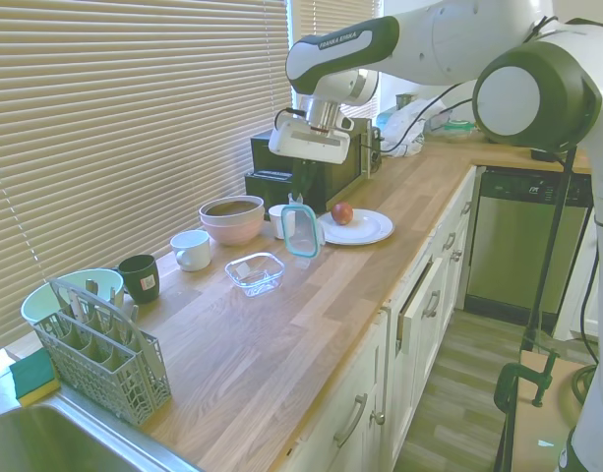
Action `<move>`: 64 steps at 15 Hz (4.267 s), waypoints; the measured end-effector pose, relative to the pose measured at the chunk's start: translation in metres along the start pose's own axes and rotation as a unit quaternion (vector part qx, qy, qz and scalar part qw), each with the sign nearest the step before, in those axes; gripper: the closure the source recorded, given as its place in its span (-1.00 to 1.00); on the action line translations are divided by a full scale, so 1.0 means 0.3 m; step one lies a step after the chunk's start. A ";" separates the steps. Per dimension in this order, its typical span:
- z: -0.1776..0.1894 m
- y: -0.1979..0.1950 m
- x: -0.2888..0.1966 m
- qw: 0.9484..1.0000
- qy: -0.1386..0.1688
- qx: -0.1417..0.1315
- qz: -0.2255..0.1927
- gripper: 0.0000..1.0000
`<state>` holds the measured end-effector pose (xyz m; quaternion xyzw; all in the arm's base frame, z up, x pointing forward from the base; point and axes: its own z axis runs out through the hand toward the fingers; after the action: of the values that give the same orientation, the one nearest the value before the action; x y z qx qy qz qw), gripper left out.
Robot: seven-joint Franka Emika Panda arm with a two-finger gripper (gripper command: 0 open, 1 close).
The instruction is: Cover the lid of the food container
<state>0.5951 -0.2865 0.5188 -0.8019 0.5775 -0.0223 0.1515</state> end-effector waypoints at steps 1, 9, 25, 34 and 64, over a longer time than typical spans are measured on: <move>0.005 -0.014 -0.003 1.000 0.002 -0.003 0.000 1.00; 0.025 -0.131 -0.097 0.999 0.018 -0.023 -0.020 1.00; 0.042 -0.184 -0.025 0.998 0.048 -0.043 -0.019 1.00; 0.119 -0.314 -0.183 0.995 0.054 -0.065 -0.048 1.00; 0.537 -0.531 -0.392 0.971 0.129 -0.158 -0.122 1.00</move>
<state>0.7364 -0.0960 0.4245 -0.8704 0.4862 -0.0525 -0.0570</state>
